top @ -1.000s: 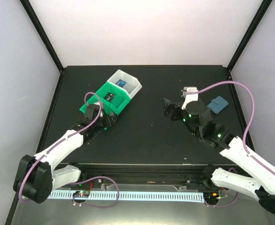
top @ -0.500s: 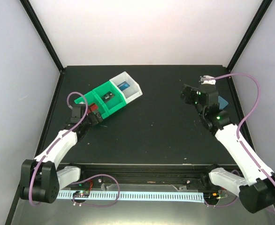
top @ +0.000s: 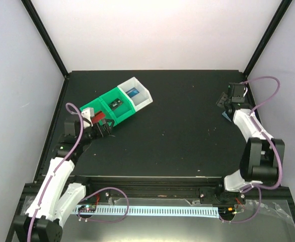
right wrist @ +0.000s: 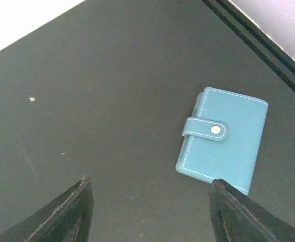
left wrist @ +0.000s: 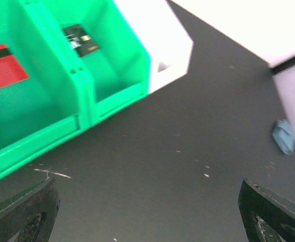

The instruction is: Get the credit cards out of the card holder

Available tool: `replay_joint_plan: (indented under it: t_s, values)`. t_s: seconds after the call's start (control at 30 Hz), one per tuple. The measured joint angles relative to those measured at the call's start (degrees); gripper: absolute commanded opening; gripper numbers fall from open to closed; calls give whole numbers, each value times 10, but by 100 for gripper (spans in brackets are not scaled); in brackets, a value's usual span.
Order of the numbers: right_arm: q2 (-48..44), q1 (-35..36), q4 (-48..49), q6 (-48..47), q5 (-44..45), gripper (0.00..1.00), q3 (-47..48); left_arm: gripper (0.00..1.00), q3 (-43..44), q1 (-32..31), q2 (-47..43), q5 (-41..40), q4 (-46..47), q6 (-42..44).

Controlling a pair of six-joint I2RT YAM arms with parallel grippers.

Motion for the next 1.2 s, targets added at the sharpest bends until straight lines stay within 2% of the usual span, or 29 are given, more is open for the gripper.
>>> replay_joint_plan:
  t_s: [0.2,0.47,0.83,1.2]
  values:
    - [107,-31,-11,-24,11,63,58,99,26,0,-94,94,-61,48]
    - [243,-79,-33,-50,-12,63,152,99,44,-2,-142,138,-119,106]
    - [321,-98,-92,-66,-16,63,223,99,43,-12,-143,142,-127,120]
    - [327,-98,-129,-91,-44,63,226,99,37,-12,-154,137,-127,120]
